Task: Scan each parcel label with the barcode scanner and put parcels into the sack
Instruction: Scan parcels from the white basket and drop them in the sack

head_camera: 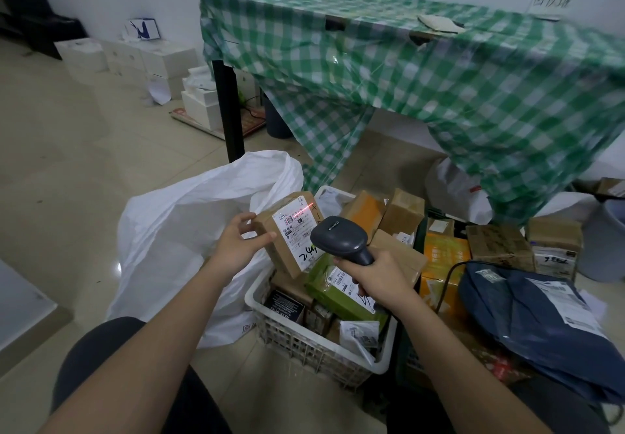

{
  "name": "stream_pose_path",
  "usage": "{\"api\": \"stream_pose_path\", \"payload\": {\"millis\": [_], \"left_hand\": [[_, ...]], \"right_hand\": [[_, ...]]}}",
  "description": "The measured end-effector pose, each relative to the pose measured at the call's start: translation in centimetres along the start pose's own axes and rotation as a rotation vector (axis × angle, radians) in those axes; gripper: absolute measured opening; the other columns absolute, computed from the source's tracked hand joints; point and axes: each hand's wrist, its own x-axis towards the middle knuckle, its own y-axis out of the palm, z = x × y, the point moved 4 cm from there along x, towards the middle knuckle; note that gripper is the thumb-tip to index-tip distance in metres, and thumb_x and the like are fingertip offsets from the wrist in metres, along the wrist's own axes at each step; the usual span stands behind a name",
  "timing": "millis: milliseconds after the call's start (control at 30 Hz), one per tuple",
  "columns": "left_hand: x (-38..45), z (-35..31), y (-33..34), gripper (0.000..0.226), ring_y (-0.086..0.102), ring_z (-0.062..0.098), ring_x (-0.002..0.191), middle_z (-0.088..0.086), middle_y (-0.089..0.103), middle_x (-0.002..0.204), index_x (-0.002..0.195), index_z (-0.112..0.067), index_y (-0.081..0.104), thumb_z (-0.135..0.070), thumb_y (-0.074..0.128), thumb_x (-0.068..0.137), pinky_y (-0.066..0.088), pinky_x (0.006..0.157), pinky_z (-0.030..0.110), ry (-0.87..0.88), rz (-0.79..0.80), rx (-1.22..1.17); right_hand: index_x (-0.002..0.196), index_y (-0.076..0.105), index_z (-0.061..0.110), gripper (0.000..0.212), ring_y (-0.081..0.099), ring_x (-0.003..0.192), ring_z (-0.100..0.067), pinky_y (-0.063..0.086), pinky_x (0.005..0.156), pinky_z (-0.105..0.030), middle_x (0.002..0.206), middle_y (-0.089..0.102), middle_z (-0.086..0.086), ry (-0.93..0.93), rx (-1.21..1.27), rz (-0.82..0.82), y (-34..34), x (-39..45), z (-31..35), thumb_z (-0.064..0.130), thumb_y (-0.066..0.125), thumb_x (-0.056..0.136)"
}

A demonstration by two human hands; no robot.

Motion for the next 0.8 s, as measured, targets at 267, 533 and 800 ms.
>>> {"api": "stream_pose_path", "payload": {"millis": [267,533,800], "left_hand": [[-0.5,0.0,-0.9,0.062,0.05,0.016,0.112,0.002,0.06,0.119,0.133,-0.012,0.047,-0.018,0.078,0.079,0.041,0.104,0.042,0.016,-0.016,-0.028],[-0.8,0.6,-5.3,0.059,0.058,0.022,0.108,0.0,0.054,0.128,0.134,-0.018,0.045,-0.019,0.075,0.082,0.057,0.075,0.024,0.038,-0.149,-0.102],[2.3,2.4,-13.2,0.067,0.048,0.023,0.126,0.005,0.048,0.14,0.143,-0.017,0.04,-0.025,0.071,0.084,0.045,0.101,0.041,0.111,-0.397,0.27]], "right_hand": [[0.079,0.059,0.003,0.026,0.046,0.043,-0.013,0.04,0.046,-0.024,0.059,0.049,-0.007,-0.004,-0.007,0.031,0.6,-0.1,0.7,0.023,0.072,0.085],[0.099,0.063,0.014,0.022,0.052,0.048,-0.011,0.045,0.049,-0.025,0.07,0.058,-0.006,-0.039,0.064,0.0,3.9,2.1,2.1,0.021,0.076,0.082],[0.083,0.061,0.021,0.021,0.062,0.064,-0.023,0.053,0.066,-0.042,0.076,0.066,-0.011,-0.016,-0.077,-0.048,7.7,8.3,1.5,0.031,0.078,0.079]]}}
